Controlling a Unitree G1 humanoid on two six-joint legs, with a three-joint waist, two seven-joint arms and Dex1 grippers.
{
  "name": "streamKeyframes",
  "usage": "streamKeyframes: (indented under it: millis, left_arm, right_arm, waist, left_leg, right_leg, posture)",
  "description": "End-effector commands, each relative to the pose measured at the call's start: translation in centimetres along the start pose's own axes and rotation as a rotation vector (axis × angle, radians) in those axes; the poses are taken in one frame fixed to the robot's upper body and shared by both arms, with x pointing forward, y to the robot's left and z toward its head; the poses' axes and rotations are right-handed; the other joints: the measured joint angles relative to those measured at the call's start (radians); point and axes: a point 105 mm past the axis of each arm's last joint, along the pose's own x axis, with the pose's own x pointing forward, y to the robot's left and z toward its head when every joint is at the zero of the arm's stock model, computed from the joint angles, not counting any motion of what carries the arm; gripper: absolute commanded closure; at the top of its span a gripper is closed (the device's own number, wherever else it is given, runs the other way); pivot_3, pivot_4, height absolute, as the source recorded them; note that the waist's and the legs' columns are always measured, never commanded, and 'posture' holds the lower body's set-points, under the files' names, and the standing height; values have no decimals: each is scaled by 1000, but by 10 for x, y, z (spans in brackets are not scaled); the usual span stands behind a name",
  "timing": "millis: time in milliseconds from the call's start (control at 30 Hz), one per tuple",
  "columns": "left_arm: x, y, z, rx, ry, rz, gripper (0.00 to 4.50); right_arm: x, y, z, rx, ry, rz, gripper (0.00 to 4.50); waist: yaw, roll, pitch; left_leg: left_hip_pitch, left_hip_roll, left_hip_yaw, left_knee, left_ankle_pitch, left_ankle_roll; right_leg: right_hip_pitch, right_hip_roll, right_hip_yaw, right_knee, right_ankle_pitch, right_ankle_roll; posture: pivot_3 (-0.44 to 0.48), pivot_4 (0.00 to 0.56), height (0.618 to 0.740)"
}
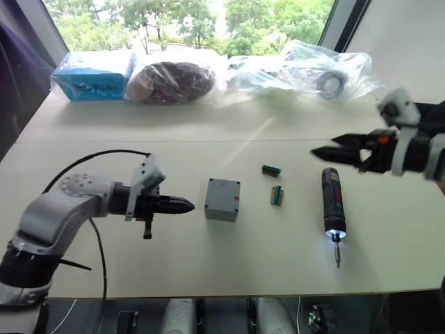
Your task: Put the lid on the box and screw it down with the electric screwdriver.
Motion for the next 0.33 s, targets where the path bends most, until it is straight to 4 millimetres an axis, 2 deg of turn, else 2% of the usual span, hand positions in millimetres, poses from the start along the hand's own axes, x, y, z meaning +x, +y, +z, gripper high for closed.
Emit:
streamKeyframes:
  millis: [33, 100, 233, 333]
  left_arm:
    - [-11, -5, 0, -27, -15, 36, 4500]
    - [-16, -6, -5, -54, -3, 45, 4500]
    - [-21, -24, -31, -147, 63, 22, 4500]
    - [-19, -33, -39, -174, 69, 9, 4500]
  right_arm:
    - [1, 45, -7, -79, -12, 169, 38]
    - [4, 53, -17, -72, 12, 194, 38]
    - [12, 72, -76, -55, 238, 261, 38]
    - [14, 75, -91, -64, 281, 281, 38]
  waist:
    - [5, 0, 0]
    - [10, -1, 0]
    - [15, -2, -1]
    - [17, -2, -1]
  left_leg:
    - [0, 0, 0, 1, 0, 0]
    - [1, -1, 0, 3, -2, 3]
    - [2, 1, 0, 7, -2, 3]
    - [1, 1, 0, 10, -3, 4]
  right_leg:
    - [1, 0, 0, 0, 0, 0]
    - [1, -1, 0, 1, 1, -2]
    - [4, 0, 0, 1, 2, -5]
    - [3, 0, 0, 3, 0, -7]
  posture:
    - [0, 150, 740]
    - [0, 150, 740]
    - [0, 150, 740]
    - [0, 150, 740]
